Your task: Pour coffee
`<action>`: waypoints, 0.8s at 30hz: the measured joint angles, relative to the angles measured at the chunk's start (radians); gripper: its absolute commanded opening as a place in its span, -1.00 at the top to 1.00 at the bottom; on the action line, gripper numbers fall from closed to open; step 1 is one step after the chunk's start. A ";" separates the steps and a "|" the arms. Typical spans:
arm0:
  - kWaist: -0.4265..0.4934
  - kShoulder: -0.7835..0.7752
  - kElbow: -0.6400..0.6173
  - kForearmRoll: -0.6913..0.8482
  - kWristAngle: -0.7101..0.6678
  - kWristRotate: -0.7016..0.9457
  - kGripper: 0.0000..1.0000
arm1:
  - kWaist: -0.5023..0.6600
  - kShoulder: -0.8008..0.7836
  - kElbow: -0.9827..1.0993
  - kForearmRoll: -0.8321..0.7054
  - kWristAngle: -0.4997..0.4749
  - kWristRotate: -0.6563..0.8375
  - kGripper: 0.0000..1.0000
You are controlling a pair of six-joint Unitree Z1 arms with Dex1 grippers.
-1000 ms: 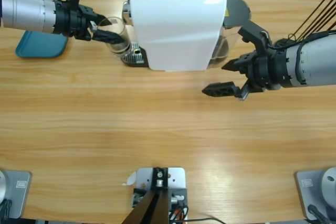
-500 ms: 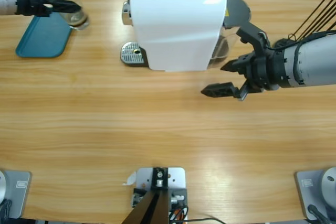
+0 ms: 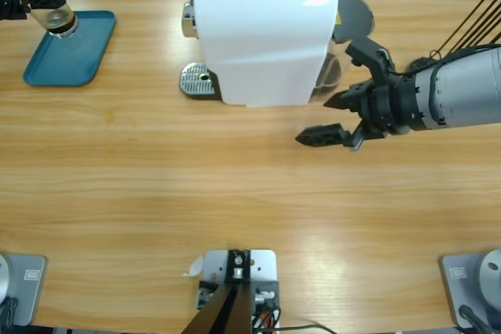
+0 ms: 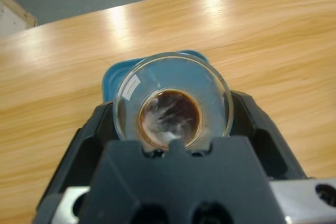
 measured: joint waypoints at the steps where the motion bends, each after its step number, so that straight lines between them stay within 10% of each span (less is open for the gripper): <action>1: 0.004 0.008 0.000 -0.001 0.002 -0.001 1.00 | 0.000 0.004 0.000 0.000 0.002 0.000 -1.00; 24: 0.013 0.157 -0.063 -0.001 -0.035 -0.017 1.00 | -0.011 0.061 -0.007 0.000 0.024 -0.004 -1.00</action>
